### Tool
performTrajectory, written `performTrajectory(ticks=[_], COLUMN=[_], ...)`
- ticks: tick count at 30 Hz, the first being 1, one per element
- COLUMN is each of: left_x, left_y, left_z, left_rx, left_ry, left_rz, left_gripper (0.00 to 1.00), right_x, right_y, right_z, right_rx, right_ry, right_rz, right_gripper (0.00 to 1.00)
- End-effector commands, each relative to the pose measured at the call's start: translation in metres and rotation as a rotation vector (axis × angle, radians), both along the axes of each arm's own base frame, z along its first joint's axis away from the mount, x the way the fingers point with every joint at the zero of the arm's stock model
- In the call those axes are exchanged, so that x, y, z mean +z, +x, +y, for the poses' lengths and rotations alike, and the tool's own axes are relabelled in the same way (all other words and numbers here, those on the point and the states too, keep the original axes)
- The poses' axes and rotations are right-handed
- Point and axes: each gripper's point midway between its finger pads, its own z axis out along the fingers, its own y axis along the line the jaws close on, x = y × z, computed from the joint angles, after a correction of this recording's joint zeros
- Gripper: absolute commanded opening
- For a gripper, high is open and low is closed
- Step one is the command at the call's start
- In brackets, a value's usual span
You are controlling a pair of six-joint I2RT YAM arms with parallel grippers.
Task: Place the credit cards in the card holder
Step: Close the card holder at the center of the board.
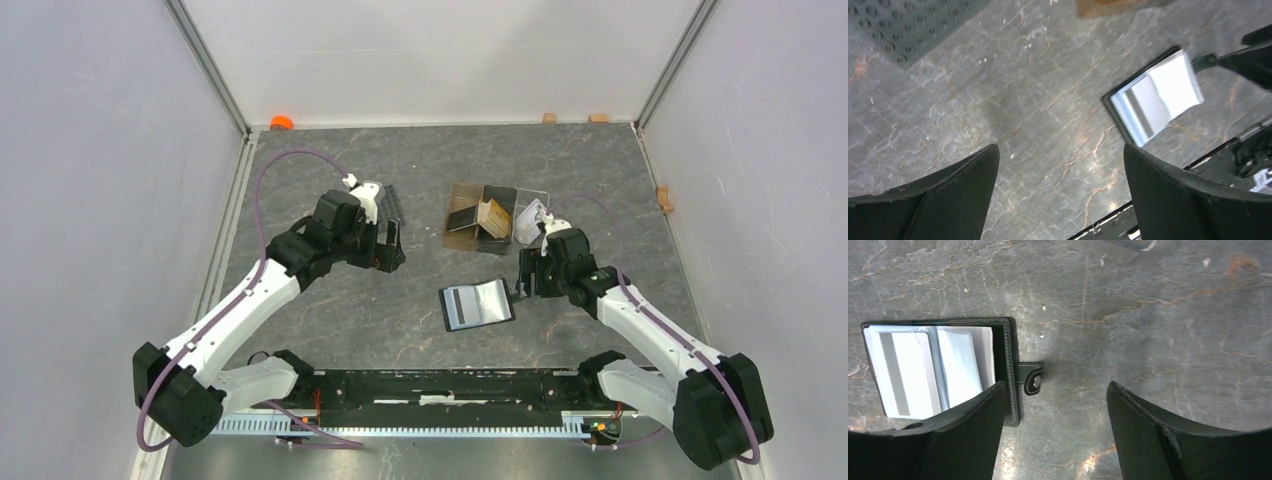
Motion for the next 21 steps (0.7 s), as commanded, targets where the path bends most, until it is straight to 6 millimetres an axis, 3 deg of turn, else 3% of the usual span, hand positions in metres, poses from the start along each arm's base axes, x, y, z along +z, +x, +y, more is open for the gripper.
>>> performTrajectory(ticks=[1,7,10,18,21], left_x=[-0.014,-0.017,-0.019,-0.02,-0.02], left_y=[0.001,0.001,0.001,0.001,0.0], left_z=[0.01,0.011,0.012,0.014,0.014], left_rx=[-0.029,-0.026,-0.022,-0.019,-0.02], left_ry=[0.067,0.074,0.078,0.084,0.083], left_rz=[0.001,0.007,0.009,0.005,0.006], left_gripper=[1.0,1.0,1.0,1.0,1.0], right_x=[-0.003,-0.021,-0.024,0.002,0.015], right_y=[0.007,0.001,0.0,0.012,0.015], right_z=[0.02,0.031,0.031,0.021,0.024], right_rx=[0.057,0.083,0.084,0.079,0.106], right_ry=[0.085,0.138,0.139,0.085,0.093], right_rz=[-0.017,0.028,0.036,-0.057,-0.091], right_gripper=[0.74,0.58,0.39,0.01,0.0])
